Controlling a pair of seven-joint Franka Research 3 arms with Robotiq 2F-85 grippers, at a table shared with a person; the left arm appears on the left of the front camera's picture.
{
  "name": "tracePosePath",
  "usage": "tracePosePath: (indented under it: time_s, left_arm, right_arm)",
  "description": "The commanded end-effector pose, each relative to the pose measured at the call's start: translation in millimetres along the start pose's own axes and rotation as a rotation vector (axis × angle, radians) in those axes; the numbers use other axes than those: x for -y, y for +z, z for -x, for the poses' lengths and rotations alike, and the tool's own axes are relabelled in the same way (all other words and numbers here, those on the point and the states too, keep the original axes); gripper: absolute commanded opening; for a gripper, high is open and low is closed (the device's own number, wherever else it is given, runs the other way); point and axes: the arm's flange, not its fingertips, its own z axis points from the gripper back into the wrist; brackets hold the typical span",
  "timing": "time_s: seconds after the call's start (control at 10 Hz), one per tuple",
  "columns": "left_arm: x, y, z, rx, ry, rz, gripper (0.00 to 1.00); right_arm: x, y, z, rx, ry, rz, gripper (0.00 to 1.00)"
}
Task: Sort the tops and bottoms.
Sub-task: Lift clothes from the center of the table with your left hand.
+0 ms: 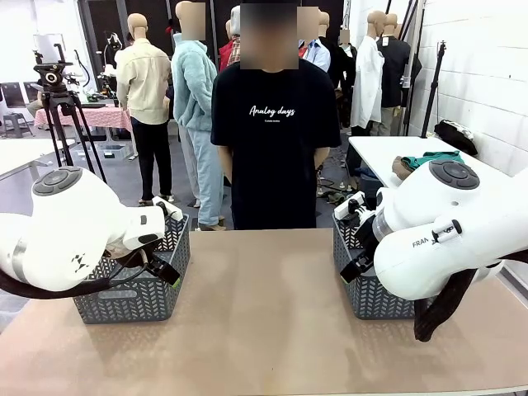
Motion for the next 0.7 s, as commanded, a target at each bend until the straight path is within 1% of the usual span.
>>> tracePosePath:
  time_s: [0.0,0.6]
  left_arm:
    - [-2.1,0.0,0.6,0.0,0.006,0.0,1.0]
    - [-2.1,0.0,0.6,0.0,0.006,0.0,1.0]
  right_arm:
    - [0.1,0.0,0.0,0.0,0.0,0.0,1.0]
    - [0.1,0.0,0.0,0.0,0.0,0.0,1.0]
